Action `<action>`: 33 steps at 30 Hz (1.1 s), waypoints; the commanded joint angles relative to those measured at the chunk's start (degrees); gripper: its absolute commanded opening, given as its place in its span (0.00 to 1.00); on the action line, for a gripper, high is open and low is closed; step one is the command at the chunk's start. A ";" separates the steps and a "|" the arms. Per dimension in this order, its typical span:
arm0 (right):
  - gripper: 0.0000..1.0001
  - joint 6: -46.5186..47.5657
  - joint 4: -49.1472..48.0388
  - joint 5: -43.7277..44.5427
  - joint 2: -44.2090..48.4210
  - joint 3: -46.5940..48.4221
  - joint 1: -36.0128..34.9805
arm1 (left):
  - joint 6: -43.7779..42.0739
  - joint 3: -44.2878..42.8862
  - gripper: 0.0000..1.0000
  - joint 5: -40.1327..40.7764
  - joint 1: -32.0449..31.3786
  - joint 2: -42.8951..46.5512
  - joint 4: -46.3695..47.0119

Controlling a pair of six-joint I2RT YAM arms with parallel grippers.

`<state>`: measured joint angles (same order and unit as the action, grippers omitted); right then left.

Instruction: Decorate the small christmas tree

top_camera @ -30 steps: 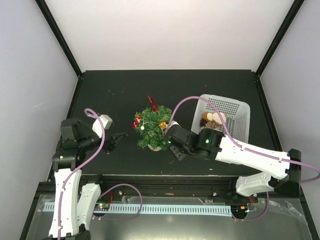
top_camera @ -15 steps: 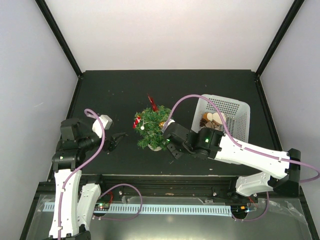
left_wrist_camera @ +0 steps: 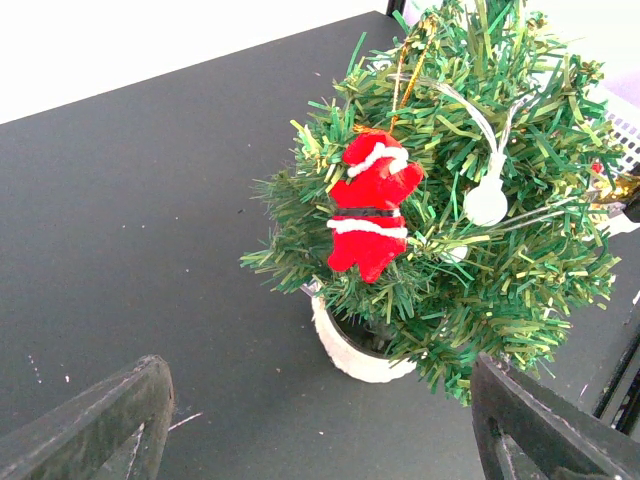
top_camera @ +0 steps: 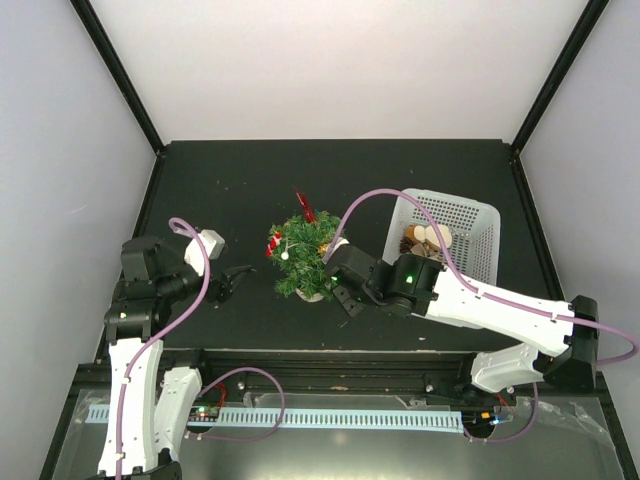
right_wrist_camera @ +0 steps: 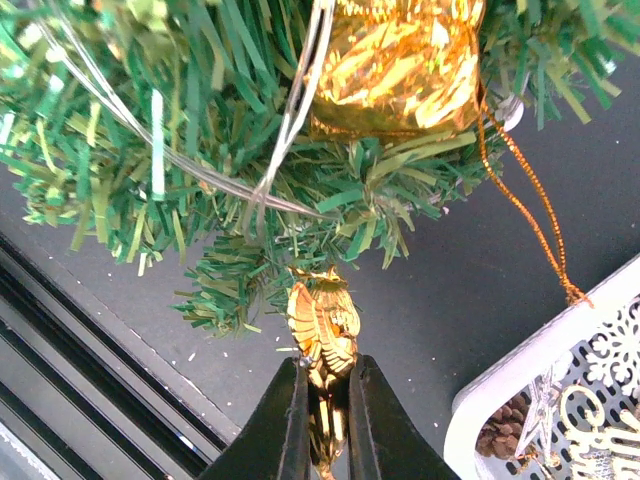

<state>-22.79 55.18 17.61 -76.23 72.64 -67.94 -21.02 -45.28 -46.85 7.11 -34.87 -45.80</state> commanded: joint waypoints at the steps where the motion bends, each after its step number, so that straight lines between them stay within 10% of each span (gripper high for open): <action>1: 0.01 0.59 -1.16 -0.03 0.36 -1.53 0.35 | -1.29 -0.14 0.82 -1.70 0.49 -0.31 0.78; 33: 0.01 -1.47 -1.92 -3.32 2.75 -6.35 0.34 | -1.24 0.05 0.82 -1.75 0.39 0.28 0.96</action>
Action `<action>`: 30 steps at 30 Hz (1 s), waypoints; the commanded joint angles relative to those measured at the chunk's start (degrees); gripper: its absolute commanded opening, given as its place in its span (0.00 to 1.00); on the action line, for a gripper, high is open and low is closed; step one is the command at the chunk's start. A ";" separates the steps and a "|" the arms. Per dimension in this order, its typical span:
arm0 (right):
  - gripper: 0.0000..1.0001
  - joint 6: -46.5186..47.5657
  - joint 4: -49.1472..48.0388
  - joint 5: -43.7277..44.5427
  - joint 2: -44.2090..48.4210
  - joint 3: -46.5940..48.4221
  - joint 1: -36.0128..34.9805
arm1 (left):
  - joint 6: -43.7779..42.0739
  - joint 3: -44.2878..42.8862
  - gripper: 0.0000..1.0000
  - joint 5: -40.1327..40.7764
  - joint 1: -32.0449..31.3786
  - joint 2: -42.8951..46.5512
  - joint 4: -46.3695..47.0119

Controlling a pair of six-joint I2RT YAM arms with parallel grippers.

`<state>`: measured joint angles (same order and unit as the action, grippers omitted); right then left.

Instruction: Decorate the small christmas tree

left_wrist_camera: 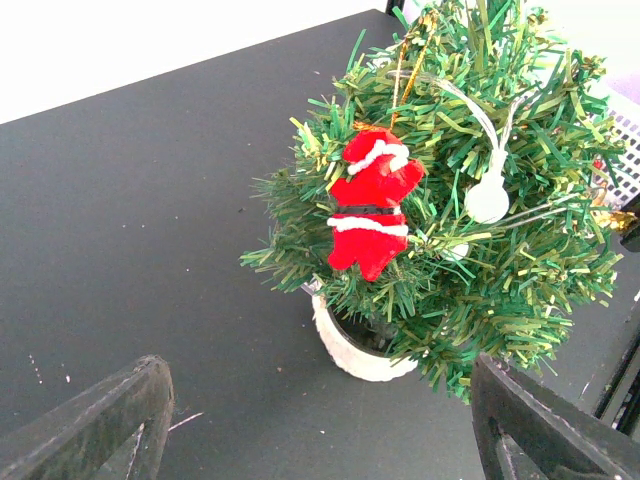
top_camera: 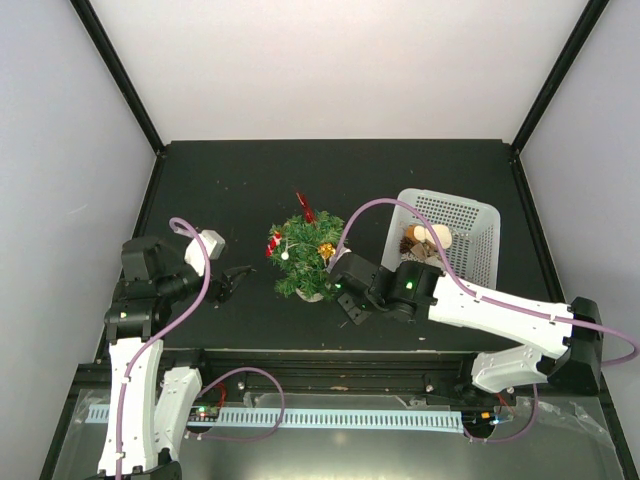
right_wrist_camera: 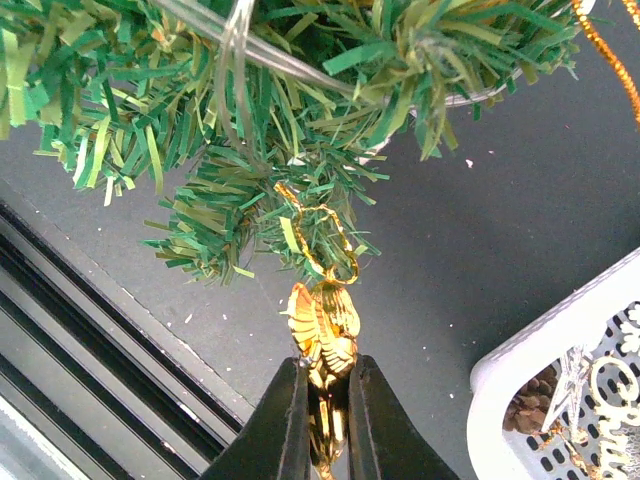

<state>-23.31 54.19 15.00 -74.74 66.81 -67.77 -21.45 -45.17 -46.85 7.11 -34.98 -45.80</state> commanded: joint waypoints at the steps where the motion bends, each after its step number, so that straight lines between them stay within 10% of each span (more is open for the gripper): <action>1: 0.01 -0.92 -1.10 -0.83 1.26 -0.61 0.15 | -0.74 -0.08 0.82 -1.75 0.44 0.39 0.97; 30: 0.01 -1.81 -1.82 -0.17 2.62 -1.55 0.14 | -0.78 -0.08 0.82 -1.76 0.49 0.43 0.95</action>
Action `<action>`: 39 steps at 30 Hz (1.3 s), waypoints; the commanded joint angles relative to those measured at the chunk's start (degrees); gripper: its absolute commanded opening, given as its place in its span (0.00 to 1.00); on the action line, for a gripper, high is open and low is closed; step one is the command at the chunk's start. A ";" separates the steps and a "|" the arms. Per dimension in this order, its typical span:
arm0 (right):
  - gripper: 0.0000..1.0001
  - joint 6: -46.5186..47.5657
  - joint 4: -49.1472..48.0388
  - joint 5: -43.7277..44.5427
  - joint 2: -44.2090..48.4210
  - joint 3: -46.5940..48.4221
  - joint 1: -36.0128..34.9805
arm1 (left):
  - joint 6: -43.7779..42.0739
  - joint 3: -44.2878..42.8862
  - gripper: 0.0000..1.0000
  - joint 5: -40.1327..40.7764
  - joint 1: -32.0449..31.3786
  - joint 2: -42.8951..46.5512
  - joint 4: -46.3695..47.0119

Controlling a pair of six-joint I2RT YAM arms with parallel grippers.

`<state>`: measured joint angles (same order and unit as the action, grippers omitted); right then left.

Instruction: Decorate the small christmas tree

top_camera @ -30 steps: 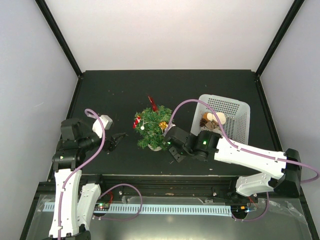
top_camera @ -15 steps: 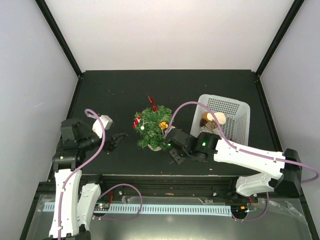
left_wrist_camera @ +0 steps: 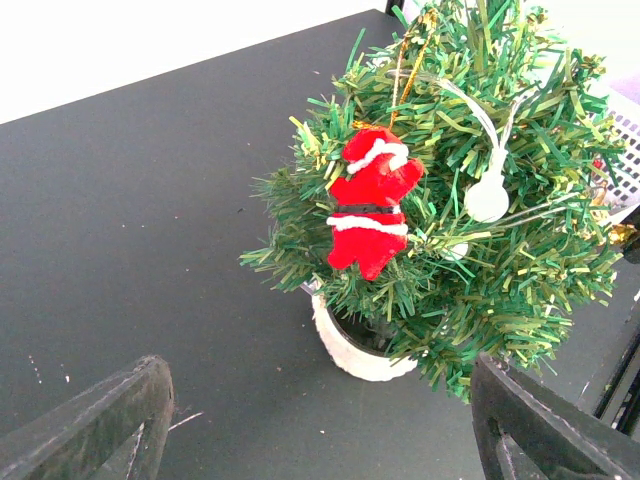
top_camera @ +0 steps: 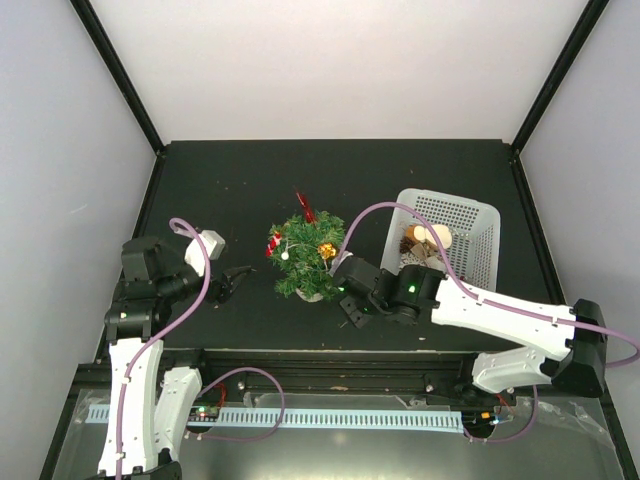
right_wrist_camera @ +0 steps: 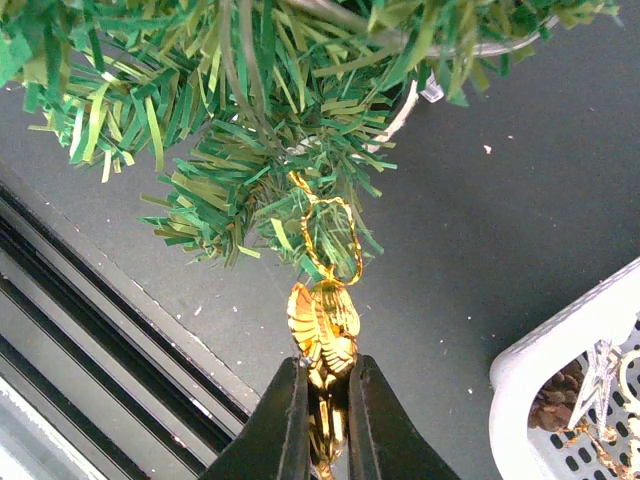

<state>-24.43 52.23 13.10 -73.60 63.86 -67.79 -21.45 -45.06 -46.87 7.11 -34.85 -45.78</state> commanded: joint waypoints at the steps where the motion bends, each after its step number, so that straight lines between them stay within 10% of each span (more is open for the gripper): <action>1: 0.01 -0.75 0.33 1.82 1.59 1.52 0.12 | -0.83 -0.17 0.82 -1.74 0.49 0.24 0.91; 39: 0.01 -2.69 -4.93 -1.00 1.86 -2.77 0.07 | -0.78 -0.20 0.82 -1.82 0.45 0.22 0.91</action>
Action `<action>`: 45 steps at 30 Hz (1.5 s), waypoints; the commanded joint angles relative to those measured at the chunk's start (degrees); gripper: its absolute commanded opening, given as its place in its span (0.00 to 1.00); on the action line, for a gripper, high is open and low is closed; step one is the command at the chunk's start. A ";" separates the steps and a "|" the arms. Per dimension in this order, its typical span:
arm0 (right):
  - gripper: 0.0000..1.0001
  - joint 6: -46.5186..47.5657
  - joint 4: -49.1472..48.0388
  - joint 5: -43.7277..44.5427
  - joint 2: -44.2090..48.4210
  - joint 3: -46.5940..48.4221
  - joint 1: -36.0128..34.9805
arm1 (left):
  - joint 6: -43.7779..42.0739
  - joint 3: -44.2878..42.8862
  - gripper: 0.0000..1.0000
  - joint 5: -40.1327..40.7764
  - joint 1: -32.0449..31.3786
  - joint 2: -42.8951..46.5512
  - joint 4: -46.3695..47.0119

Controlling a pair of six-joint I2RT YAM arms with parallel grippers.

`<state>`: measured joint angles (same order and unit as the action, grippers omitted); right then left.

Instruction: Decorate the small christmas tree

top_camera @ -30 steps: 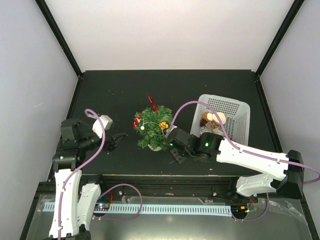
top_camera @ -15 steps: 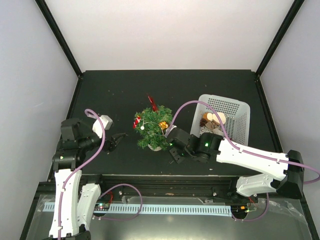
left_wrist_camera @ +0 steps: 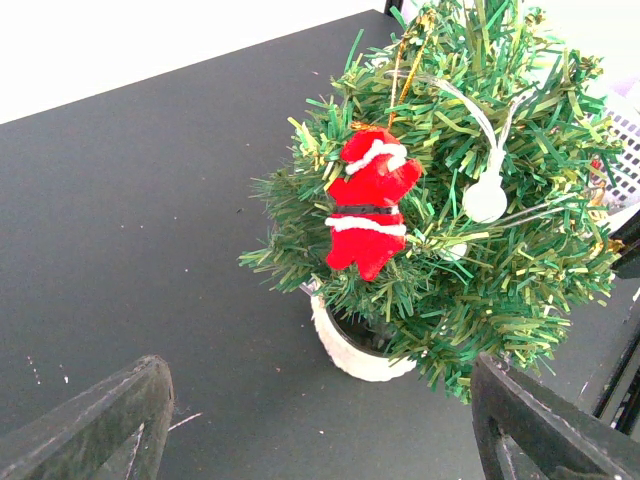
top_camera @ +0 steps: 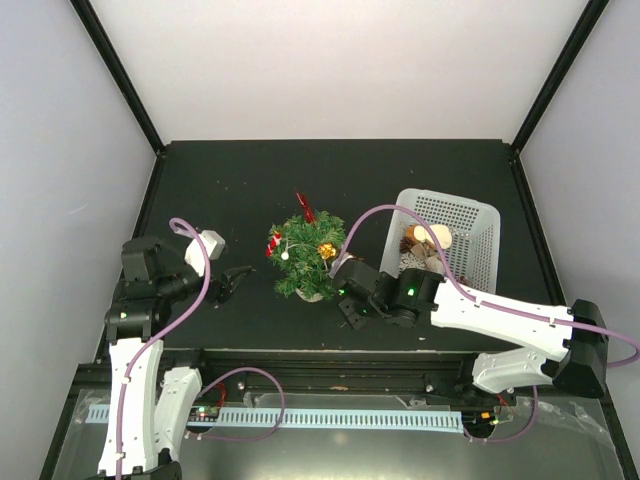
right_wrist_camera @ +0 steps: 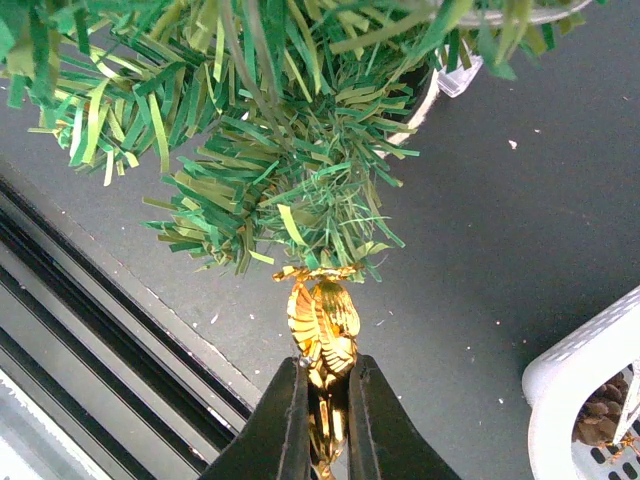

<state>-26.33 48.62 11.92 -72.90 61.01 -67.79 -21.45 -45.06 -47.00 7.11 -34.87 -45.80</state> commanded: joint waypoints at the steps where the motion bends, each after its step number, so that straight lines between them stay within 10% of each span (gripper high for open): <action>1: 0.01 -0.64 -1.26 0.41 1.18 0.18 0.10 | -0.78 -0.21 0.82 -1.63 0.44 0.31 0.99; 45: 0.01 5.09 -0.81 4.80 -8.67 12.94 -1.28 | -0.78 -0.20 0.82 -1.42 0.64 0.35 0.84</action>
<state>-22.52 48.53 14.72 -81.12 72.12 -69.93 -21.45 -45.04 -47.00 7.18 -34.85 -45.80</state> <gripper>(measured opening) 0.082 0.819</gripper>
